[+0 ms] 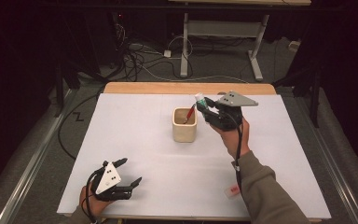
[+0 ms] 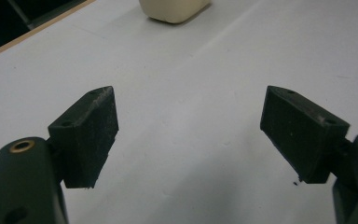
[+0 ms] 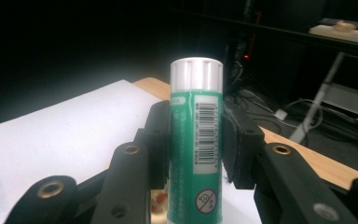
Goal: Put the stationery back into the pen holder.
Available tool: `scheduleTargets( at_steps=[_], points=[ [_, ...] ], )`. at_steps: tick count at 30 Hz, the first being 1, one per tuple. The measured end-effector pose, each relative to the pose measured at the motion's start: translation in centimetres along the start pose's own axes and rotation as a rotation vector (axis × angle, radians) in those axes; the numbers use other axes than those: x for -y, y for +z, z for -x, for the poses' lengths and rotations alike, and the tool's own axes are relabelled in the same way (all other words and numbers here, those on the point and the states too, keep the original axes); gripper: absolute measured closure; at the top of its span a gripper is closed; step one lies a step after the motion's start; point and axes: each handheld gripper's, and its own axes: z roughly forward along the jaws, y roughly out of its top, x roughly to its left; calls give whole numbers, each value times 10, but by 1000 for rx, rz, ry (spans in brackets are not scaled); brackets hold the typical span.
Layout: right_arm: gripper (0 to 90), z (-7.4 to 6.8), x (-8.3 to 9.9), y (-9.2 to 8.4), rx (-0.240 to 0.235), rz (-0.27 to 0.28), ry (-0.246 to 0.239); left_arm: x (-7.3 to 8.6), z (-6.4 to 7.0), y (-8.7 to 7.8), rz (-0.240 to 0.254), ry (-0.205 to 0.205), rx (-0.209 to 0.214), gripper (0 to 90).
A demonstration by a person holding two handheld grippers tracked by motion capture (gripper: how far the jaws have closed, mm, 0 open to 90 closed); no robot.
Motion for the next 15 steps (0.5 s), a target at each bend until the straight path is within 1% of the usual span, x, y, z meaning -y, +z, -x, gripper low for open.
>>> scheduleTargets(
  at_steps=[1, 2, 5, 6, 7, 9, 10, 11, 15],
  points=[
    [660, -2, -1, 4, 4, -1, -5, 0, 0, 0, -4, -11, 4, 184],
    [660, -3, -1, 8, -5, 2, -7, 0, 0, -1, 0, -3, -1, 185],
    [660, -7, -2, 19, -17, 5, -10, 1, -1, -1, 1, -5, -2, 185],
    [660, -8, -2, 23, -21, 7, -10, 2, 0, -2, -5, -15, 2, 185],
    [660, -10, -1, 26, -20, 5, -13, 2, -1, -2, 2, -9, -2, 185],
    [660, -13, -1, 32, -27, 4, -18, 2, -1, -3, 5, -10, -2, 185],
    [660, -14, 0, 35, -25, 4, -19, 2, -1, -3, 1, -21, 4, 185],
    [660, -15, 0, 37, -22, 2, -21, 2, -2, -3, 7, -12, 0, 185],
    [659, -17, 1, 47, -28, 10, -23, 2, -1, -4, 8, -11, 0, 185]
  ],
)
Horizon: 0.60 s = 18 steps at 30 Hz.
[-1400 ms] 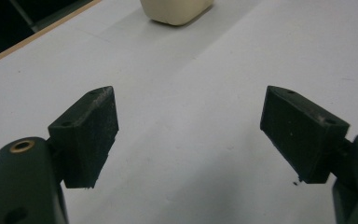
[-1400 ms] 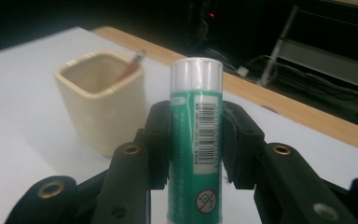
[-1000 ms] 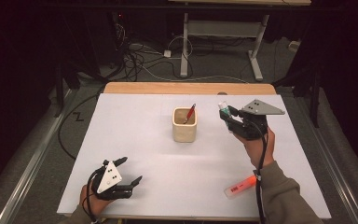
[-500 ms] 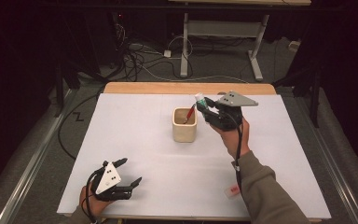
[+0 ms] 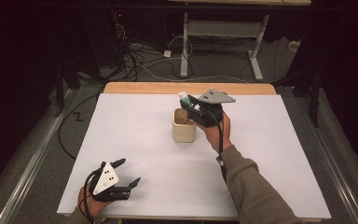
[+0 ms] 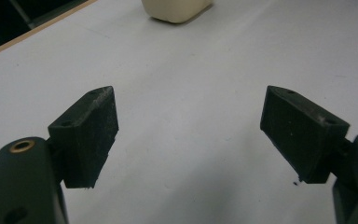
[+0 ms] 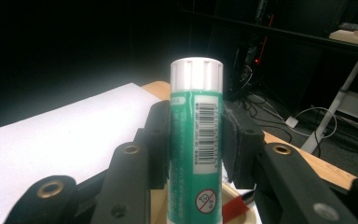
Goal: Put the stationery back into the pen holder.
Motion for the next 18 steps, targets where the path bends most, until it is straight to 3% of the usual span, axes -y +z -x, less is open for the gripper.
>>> scheduleTargets(
  at_steps=[9, 18],
  points=[
    [658, -3, 10, 19, 0, -21, 13, 0, 0, 0, 0, 1, 4, 185],
    [657, -1, 16, 22, -11, -41, 25, 1, 0, 1, -2, 5, 9, 185]
  ],
)
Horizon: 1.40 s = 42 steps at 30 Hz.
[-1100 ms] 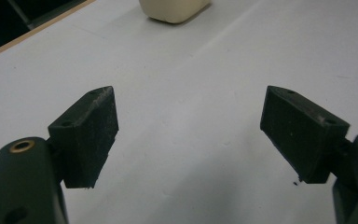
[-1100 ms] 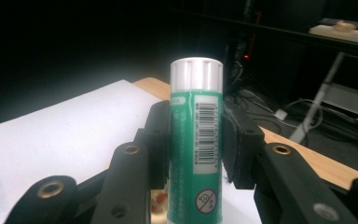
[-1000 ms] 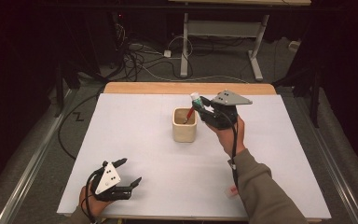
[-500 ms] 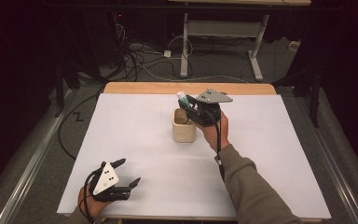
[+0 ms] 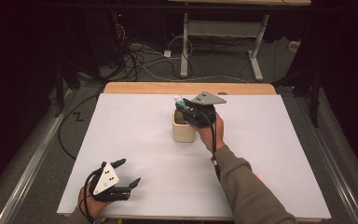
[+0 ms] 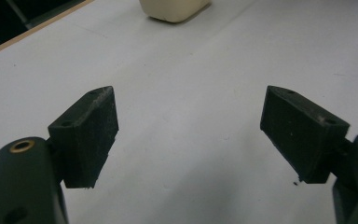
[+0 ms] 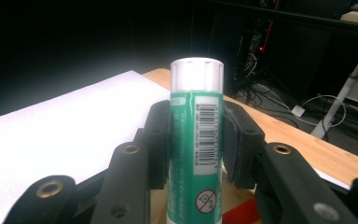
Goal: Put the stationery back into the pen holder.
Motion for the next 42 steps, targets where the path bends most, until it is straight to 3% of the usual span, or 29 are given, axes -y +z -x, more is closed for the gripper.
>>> scheduleTargets(
  at_steps=[8, 22, 28, 42],
  points=[
    [654, 5, 6, -1, -14, -35, 25, 0, 1, 0, -3, 4, -3, 185],
    [620, 10, 13, -10, -7, -73, 7, -1, 1, 2, -8, 9, -3, 185],
    [605, 10, 8, -19, 5, -44, 7, -1, 2, 2, -12, 12, -4, 185],
    [574, 11, 4, -36, 26, -36, -20, -2, 2, 2, -17, 19, -7, 185]
  ],
)
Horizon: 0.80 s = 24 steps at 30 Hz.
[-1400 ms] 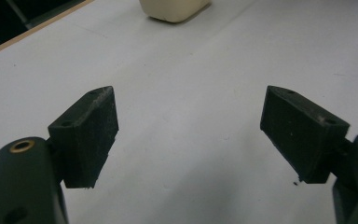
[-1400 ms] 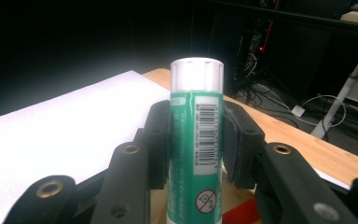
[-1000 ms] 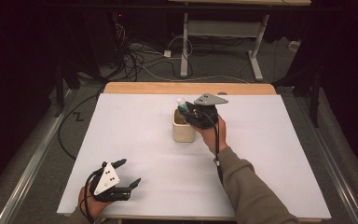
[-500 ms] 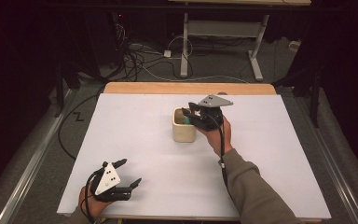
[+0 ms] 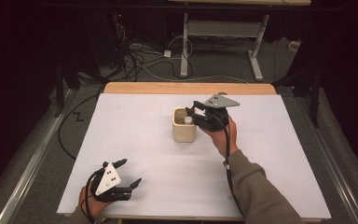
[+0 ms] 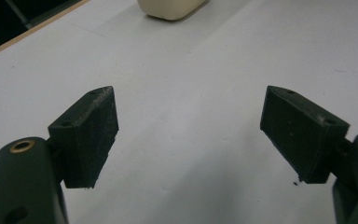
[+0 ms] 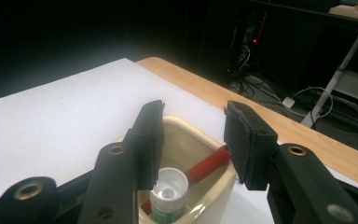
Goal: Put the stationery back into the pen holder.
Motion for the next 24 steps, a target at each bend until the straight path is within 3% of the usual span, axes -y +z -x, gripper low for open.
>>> scheduleTargets(
  at_steps=[18, 24],
  points=[
    [504, 2, 0, -30, 4, 5, -45, -1, 1, 2, -10, 12, -8, 185],
    [486, -2, 1, -40, 22, -2, -87, -1, 1, 0, -14, 3, -10, 185]
  ],
)
